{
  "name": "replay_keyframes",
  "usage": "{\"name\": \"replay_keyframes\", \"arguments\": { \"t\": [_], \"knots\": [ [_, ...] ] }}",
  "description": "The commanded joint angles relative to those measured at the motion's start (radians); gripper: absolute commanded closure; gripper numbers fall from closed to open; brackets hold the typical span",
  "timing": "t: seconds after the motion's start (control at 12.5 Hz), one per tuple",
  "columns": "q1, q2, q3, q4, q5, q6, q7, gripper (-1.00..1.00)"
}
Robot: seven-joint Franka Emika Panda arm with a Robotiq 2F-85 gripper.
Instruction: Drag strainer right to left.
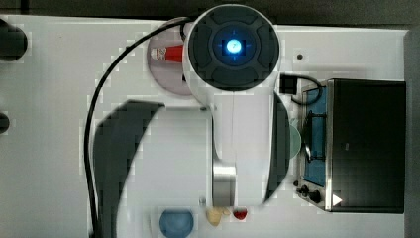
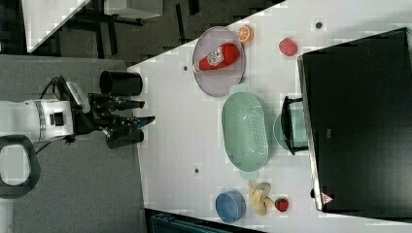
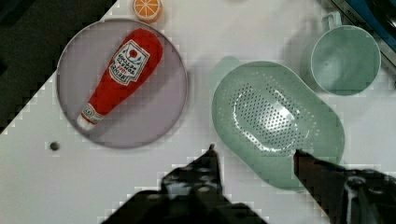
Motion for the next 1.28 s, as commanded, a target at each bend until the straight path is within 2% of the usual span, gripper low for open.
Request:
{"name": "replay_keyframes", "arguments": {
  "t": [0.08, 0.24, 0.48, 0.72, 1.04, 1.28],
  "knots": [
    [-0.038, -0.507, -0.034, -0.273, -0.025, -0.193, -0.037, -0.6],
    [-0.038, -0.504, -0.033, -0.279, -0.025, -0.192, -0.037, -0.99],
    [-0.038, -0.477, -0.032, -0.35, -0.024, -0.127, -0.035, -1.0],
    [-0.038, -0.41, -0.031, -0.477, -0.024, 0.071, 0.004, -1.0],
    [-0.038, -0.265, -0.027, -0.624, -0.025, 0.347, 0.226, -1.0],
    [-0.037, -0.123, -0.014, -0.684, -0.025, 0.52, 0.435, -1.0]
  ]
}}
